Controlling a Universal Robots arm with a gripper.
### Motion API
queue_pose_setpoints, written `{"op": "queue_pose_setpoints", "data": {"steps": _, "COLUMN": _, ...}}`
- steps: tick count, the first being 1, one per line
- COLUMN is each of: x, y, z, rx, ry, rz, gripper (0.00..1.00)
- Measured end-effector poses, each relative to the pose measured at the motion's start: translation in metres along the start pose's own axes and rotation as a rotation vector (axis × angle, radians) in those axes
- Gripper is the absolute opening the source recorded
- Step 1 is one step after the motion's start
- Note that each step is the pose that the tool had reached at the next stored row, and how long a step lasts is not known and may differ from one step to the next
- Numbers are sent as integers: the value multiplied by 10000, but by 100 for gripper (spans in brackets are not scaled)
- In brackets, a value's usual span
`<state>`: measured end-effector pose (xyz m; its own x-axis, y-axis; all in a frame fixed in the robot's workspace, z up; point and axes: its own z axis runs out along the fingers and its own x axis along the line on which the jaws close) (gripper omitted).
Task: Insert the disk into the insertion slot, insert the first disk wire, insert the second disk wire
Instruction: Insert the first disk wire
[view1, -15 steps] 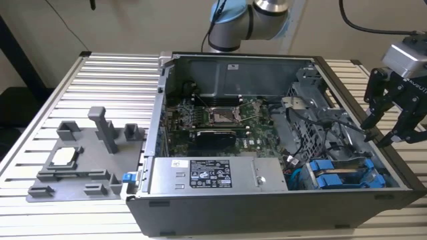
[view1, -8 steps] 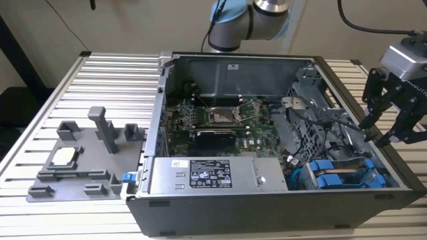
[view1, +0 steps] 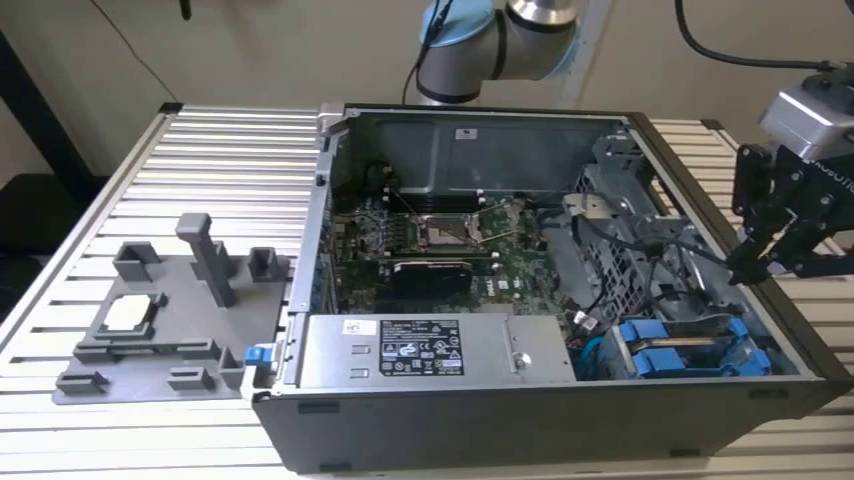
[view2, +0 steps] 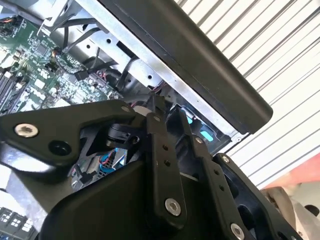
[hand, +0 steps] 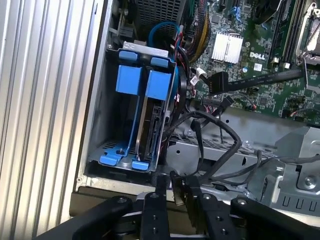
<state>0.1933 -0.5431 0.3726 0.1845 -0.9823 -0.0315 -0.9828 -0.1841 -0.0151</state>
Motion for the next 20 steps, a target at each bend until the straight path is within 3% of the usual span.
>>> {"op": "queue_pose_setpoints", "data": {"steps": 1, "x": 0, "y": 0, "z": 0, "rx": -1, "ry": 5, "rz": 0, "gripper": 20}}
{"op": "queue_pose_setpoints", "data": {"steps": 12, "x": 4, "y": 2, "z": -1, "rx": -3, "ry": 14, "rz": 0, "gripper": 19}}
{"op": "queue_pose_setpoints", "data": {"steps": 20, "x": 72, "y": 112, "z": -4, "rx": 10, "ry": -14, "rz": 0, "gripper": 19}}
